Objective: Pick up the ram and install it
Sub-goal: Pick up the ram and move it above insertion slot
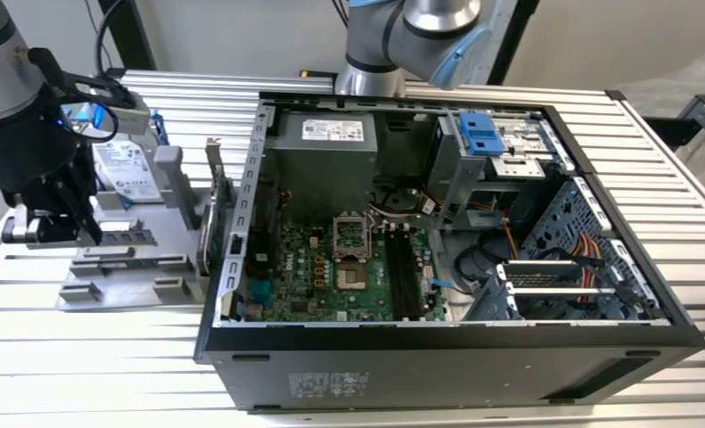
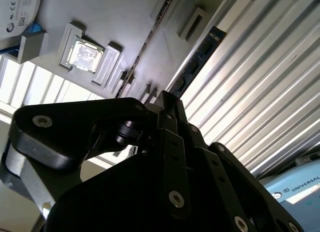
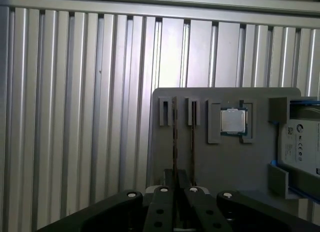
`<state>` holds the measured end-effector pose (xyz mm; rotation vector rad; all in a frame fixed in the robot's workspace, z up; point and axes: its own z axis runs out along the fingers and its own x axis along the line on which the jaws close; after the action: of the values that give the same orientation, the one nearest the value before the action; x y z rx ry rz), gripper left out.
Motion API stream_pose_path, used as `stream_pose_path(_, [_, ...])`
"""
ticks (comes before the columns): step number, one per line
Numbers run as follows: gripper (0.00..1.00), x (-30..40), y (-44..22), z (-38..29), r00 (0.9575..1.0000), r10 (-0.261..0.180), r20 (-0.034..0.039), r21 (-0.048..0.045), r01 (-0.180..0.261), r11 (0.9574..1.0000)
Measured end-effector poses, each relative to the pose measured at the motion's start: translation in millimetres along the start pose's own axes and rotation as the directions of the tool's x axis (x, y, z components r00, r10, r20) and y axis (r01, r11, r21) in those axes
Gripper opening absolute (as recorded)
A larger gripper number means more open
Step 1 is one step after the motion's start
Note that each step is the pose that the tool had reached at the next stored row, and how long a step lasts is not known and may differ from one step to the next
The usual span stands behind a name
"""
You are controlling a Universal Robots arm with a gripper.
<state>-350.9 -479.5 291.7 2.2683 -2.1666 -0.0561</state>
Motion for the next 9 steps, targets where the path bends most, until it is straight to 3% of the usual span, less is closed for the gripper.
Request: stream_pose_path(9, [0.0, -0.1, 0.4, -3.1, 1.0, 0.0, 0.0001, 0.0001, 0.0, 1.0])
